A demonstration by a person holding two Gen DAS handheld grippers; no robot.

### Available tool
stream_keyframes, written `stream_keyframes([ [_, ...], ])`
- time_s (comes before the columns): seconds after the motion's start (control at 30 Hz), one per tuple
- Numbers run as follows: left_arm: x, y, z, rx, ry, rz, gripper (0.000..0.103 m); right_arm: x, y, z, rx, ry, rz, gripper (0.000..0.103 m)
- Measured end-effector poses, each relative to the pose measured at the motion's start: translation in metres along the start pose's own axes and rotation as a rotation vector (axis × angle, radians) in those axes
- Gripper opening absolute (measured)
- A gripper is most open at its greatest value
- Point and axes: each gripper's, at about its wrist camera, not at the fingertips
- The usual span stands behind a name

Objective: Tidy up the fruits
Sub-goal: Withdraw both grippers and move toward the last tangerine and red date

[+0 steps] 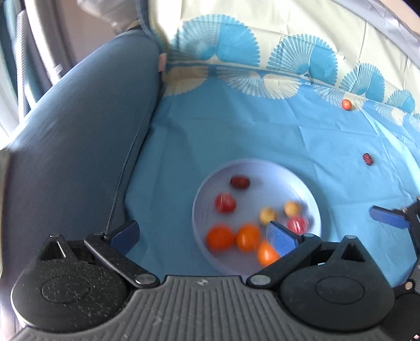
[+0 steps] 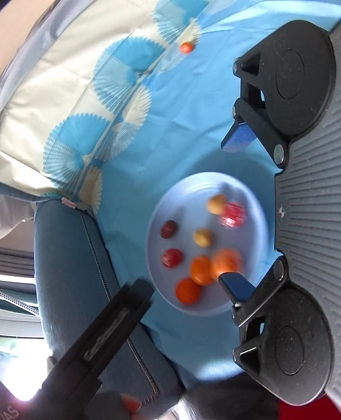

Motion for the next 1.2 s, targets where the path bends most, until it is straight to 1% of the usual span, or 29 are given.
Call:
stream_keyframes([
  [0.1, -0.03, -0.003, 0.021, -0.046, -0.019, 0.01, 0.103, -0.035, -0.008, 0.011, 0.052, -0.004, 0.016, 0.099],
  [0.17, -0.05, -0.004, 0.03, -0.066, -0.014, 0.014, 0.103, -0.057, -0.012, 0.017, 0.101, 0.006, 0.03, 0.1],
  [0.23, -0.07, -0.004, 0.035, -0.065, 0.021, 0.018, 0.103, -0.077, -0.017, 0.019, 0.144, 0.022, 0.045, 0.102],
  [0.37, -0.109, -0.001, 0.046, -0.048, 0.113, -0.029, 0.103, -0.114, -0.026, 0.023, 0.188, 0.058, 0.022, 0.102],
  [0.47, -0.129, 0.003, 0.058, -0.05, 0.136, -0.021, 0.103, -0.135, -0.037, 0.027, 0.163, 0.097, 0.072, 0.102],
  [0.57, -0.144, 0.009, 0.071, -0.05, 0.156, -0.013, 0.103, -0.155, -0.046, 0.034, 0.163, 0.117, 0.093, 0.102],
  [0.73, -0.17, 0.018, 0.086, -0.028, 0.208, -0.025, 0.103, -0.178, -0.054, 0.042, 0.137, 0.158, 0.124, 0.102],
  [0.83, -0.18, 0.018, 0.087, -0.039, 0.236, -0.027, 0.103, -0.19, -0.054, 0.044, 0.144, 0.176, 0.142, 0.102],
  [0.97, -0.189, 0.015, 0.088, -0.063, 0.25, -0.011, 0.103, -0.2, -0.056, 0.047, 0.146, 0.185, 0.156, 0.102],
  [1.2, -0.198, 0.011, 0.089, -0.061, 0.265, -0.014, 0.103, -0.201, -0.057, 0.046, 0.156, 0.194, 0.17, 0.102],
])
Point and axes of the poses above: each gripper's, at about its wrist camera, not at the fingertips, and x roughly the way its jaws point, y to its right, z to its underside, and after that the axes turned 4 degrees about x, right-handed
